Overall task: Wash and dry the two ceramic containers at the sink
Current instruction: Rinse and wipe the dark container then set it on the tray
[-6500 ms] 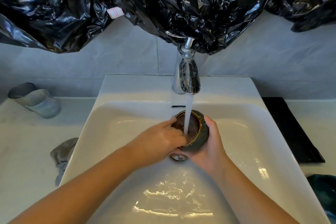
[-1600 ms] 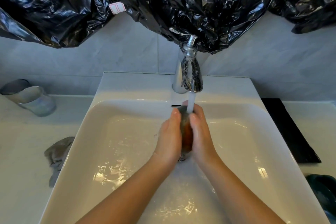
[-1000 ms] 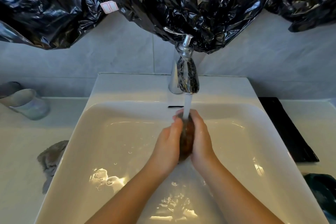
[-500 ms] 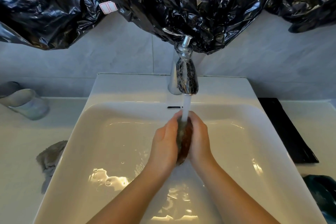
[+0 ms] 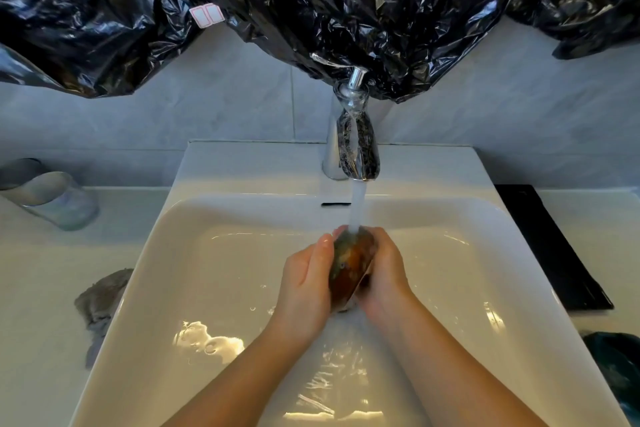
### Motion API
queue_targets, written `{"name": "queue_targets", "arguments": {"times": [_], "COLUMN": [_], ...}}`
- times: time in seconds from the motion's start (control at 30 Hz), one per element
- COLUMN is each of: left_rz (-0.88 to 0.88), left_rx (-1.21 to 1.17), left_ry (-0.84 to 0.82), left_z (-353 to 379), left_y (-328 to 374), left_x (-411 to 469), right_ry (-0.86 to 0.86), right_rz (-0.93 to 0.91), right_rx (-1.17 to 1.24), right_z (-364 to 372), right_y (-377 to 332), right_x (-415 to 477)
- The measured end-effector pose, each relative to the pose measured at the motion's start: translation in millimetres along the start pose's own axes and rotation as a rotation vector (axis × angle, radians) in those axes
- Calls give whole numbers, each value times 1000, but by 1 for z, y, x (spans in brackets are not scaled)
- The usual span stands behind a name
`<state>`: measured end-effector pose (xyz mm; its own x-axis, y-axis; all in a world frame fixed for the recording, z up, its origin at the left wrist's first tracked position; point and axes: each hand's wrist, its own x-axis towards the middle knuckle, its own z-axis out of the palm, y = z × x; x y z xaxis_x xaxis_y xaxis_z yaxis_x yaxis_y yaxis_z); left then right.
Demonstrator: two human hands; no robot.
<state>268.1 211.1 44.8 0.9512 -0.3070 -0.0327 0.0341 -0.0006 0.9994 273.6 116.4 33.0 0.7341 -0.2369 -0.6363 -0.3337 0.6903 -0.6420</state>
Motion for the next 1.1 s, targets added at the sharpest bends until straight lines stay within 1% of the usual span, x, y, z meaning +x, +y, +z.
{"name": "queue_targets", "arguments": {"times": [0.03,0.07,0.1,0.13,0.2,0.23,0.27,0.3,0.33,0.37,0.4,0.43,0.47,0.5,0.53,0.6,0.63,0.67,0.7,0.73,0.77,0.83,0.87,0.9,0.93,0.97,1.03,1.07,1.1], "left_rz": [-1,-12,-26,-58,-156,-197,-215,-216,-208,-193,-176,-160,-151,-146,-147,-143,-142,-143,-149,-151,-150,-151,-155,-160,-162,-165,-156,-153,-153], "left_rx": [-3,-5,0,15,40,48,51,52,43,25,4,-12,-22,-30,-31,38,79,104,106,90,59,-31,-57,-61,-46,-20,39,62,72], "left_ry": [-11,-24,-29,-29,18,47,65,76,93,120,147,168,180,184,169,105,85,81,84,91,108,159,174,171,151,126,93,88,88], "left_z": [-2,-1,0,2,5,6,5,4,4,2,0,-2,-4,-6,-6,-6,-6,-5,-6,-6,-7,-8,-8,-8,-8,-9,-9,-9,-8], "left_y": [-6,-6,-5,-3,2,3,3,2,3,2,4,4,5,6,7,9,9,8,7,7,5,2,2,2,3,5,8,9,9], "left_x": [0,-1,-1,0,6,10,13,14,14,12,11,10,11,12,13,16,17,18,19,18,18,18,18,19,20,21,24,24,24], "right_ry": [21,28,7,-13,-19,-30,-55,-64,-45,-21,-29,-19,-14,8,28,53,34,-27,-37,-46,-27,-57,-48,-37,-10,9,-19,-42,-54], "right_rz": [51,62,2,-121,-522,-667,-718,-682,-606,-442,-200,-18,48,28,-81,-433,-539,-605,-620,-613,-523,-109,37,93,84,1,-294,-395,-434], "right_rx": [10,4,-14,-26,-234,-345,-416,-436,-412,-306,-148,-33,39,48,6,-154,-207,-296,-396,-420,-310,50,154,184,195,185,61,-3,-83], "right_z": [-1,-2,-3,-6,-12,-11,-12,-12,-11,-9,-7,-4,-2,0,-1,-6,-7,-9,-8,-9,-5,-4,-2,0,0,-4,-6,-7,-8], "right_y": [1,0,-2,-4,-11,-12,-10,-6,-3,-1,1,2,2,0,-2,-7,-14,-16,-14,-10,-7,5,7,7,5,4,-10,-17,-17], "right_x": [1,1,1,3,1,-2,0,0,3,6,6,3,4,4,5,2,-4,-4,-6,-6,-7,4,5,7,8,10,3,-1,3]}}
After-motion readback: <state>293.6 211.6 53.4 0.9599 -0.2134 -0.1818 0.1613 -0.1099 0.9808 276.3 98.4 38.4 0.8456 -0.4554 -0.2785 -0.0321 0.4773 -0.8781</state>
